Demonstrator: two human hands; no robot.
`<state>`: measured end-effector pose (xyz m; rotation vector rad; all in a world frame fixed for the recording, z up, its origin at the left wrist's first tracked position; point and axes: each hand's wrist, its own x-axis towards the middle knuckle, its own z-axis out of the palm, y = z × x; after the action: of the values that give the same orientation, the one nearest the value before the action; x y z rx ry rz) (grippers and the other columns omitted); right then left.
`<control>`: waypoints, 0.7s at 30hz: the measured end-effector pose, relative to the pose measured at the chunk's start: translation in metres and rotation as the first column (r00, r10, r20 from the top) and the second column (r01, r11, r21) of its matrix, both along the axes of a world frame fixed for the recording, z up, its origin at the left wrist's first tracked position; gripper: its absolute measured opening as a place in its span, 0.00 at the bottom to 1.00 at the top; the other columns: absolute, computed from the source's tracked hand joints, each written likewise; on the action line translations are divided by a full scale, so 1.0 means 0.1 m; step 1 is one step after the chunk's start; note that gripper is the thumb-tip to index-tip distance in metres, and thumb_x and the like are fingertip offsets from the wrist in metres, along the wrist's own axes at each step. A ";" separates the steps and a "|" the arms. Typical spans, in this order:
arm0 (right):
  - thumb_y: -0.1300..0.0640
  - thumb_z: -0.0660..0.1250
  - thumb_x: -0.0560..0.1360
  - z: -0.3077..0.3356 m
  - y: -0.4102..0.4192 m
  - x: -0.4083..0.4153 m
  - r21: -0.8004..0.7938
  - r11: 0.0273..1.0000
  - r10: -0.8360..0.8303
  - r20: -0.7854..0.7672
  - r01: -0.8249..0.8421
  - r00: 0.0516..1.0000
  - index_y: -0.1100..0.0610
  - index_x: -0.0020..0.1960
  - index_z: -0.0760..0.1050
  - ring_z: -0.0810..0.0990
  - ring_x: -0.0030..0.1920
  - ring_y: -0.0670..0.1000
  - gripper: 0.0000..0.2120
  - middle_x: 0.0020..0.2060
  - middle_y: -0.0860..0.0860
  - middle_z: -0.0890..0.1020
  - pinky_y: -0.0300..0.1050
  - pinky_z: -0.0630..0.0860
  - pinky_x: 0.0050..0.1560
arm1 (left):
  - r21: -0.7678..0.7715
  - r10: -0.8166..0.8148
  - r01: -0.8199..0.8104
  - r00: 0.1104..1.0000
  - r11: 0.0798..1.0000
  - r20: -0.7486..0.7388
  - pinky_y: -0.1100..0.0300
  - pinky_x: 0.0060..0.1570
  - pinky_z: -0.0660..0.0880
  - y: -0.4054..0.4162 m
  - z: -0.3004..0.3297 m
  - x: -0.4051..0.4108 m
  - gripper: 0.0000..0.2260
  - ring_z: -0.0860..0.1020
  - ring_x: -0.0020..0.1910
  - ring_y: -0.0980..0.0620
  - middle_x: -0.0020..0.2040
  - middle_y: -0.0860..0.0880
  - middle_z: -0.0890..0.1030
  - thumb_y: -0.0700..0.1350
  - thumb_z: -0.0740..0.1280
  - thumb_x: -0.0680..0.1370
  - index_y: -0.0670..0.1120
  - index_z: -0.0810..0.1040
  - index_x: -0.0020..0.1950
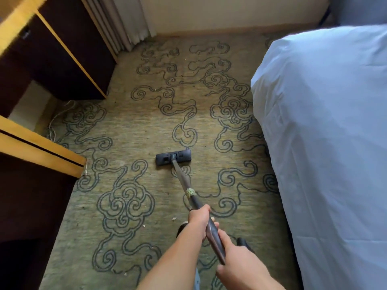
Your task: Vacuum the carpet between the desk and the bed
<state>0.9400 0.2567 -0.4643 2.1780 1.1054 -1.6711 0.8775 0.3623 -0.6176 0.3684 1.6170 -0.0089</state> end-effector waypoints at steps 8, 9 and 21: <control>0.52 0.63 0.73 -0.14 0.79 -0.09 0.114 0.992 -0.056 -0.023 0.058 0.998 0.43 0.83 0.49 0.82 0.58 0.56 0.42 0.61 0.53 0.82 0.47 0.79 0.56 | 0.139 -0.013 0.016 1.000 0.990 -0.025 0.60 0.25 0.74 0.88 -0.03 -0.06 0.05 0.76 0.22 0.47 0.34 0.41 0.76 0.38 0.64 0.76 0.37 0.74 0.50; 0.53 0.63 0.73 -0.17 0.94 -0.09 0.107 0.992 -0.069 -0.037 0.072 0.997 0.43 0.83 0.50 0.83 0.57 0.56 0.41 0.61 0.53 0.82 0.49 0.81 0.56 | 0.139 -0.025 0.029 0.999 0.990 -0.031 0.60 0.25 0.74 1.02 -0.03 -0.07 0.06 0.77 0.23 0.47 0.36 0.41 0.76 0.38 0.64 0.76 0.37 0.74 0.51; 0.53 0.63 0.66 -0.32 2.92 0.01 0.118 0.975 -0.179 -0.075 0.187 0.981 0.36 0.77 0.57 0.86 0.44 0.55 0.40 0.48 0.50 0.83 0.52 0.85 0.48 | 0.171 -0.046 0.052 0.998 0.984 -0.036 0.60 0.24 0.75 3.09 -0.31 0.04 0.15 0.78 0.19 0.47 0.37 0.41 0.78 0.39 0.64 0.74 0.36 0.75 0.60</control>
<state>0.9405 0.5489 -0.4964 2.3854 1.0810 -1.8032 0.8814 0.6710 -0.6488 0.5436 1.6446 0.0886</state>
